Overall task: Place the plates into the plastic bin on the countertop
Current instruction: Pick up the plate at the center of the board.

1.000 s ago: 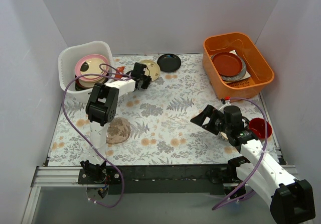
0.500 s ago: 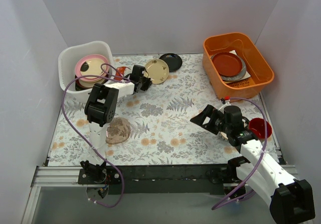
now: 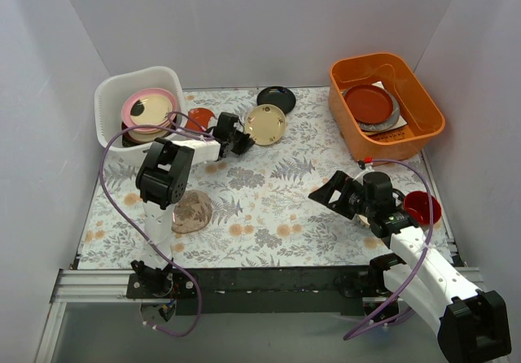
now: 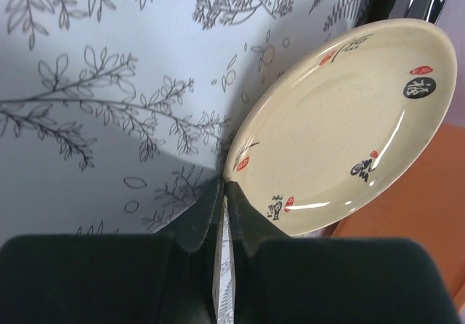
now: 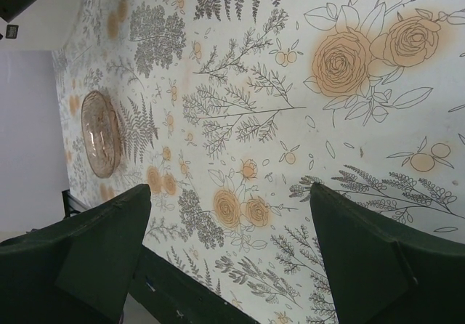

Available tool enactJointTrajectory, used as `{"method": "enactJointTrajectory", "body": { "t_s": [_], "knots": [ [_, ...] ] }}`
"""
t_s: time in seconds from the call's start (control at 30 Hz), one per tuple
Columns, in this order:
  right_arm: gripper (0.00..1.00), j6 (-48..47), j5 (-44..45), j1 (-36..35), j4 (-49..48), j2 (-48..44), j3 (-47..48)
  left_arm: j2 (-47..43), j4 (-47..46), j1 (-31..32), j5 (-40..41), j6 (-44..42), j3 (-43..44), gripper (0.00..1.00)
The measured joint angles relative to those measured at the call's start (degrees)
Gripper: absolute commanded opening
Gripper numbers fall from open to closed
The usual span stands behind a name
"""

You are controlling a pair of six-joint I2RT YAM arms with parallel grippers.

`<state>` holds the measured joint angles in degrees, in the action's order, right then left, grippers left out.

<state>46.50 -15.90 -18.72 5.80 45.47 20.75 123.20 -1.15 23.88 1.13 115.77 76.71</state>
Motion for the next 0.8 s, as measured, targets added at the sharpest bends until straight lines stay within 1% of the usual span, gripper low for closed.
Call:
{"method": "enactJointTrajectory", "body": {
  "t_s": [0.07,0.13,0.2,0.3,0.33,0.43,0.63,0.67,0.73,0.8],
  "knots": [
    [0.98,0.0,-0.1,0.0,0.0,0.0,0.0,-0.7,-0.6,0.2,-0.8,0.2,-1.2,0.0],
    [0.98,0.0,-0.2,0.0,0.0,0.0,0.0,-1.6,-0.3,0.4,-1.2,0.2,-2.2,0.04],
    [0.98,0.0,-0.3,0.0,0.0,0.0,0.0,-2.6,0.7,0.7,-1.1,0.2,-3.0,0.11],
    [0.98,0.0,-0.4,0.0,0.0,0.0,0.0,-4.0,2.2,1.0,-0.7,0.1,-4.0,0.15],
    [0.98,0.0,-0.5,0.0,-0.1,0.0,0.0,-4.4,2.8,1.0,-0.4,0.1,-4.1,0.19],
    [0.98,0.1,-0.7,0.0,-0.3,0.0,-0.1,-5.1,4.2,1.0,0.0,0.0,-4.2,0.23],
    [0.98,0.2,-0.9,0.0,-1.1,0.0,-0.8,-5.3,4.6,1.0,-0.4,0.0,-3.9,0.27],
    [0.98,0.2,-0.9,0.0,-1.2,0.0,-0.8,-5.3,4.7,1.0,-0.5,-0.1,-3.8,0.32],
    [0.98,0.2,-1.0,0.0,-1.3,0.0,-0.8,-5.3,5.1,1.0,-0.6,0.0,-3.5,0.36],
    [0.98,0.2,-1.0,0.0,-1.4,0.0,-0.8,-5.3,5.2,1.1,-0.6,-0.3,-3.1,0.37]
  ]
}}
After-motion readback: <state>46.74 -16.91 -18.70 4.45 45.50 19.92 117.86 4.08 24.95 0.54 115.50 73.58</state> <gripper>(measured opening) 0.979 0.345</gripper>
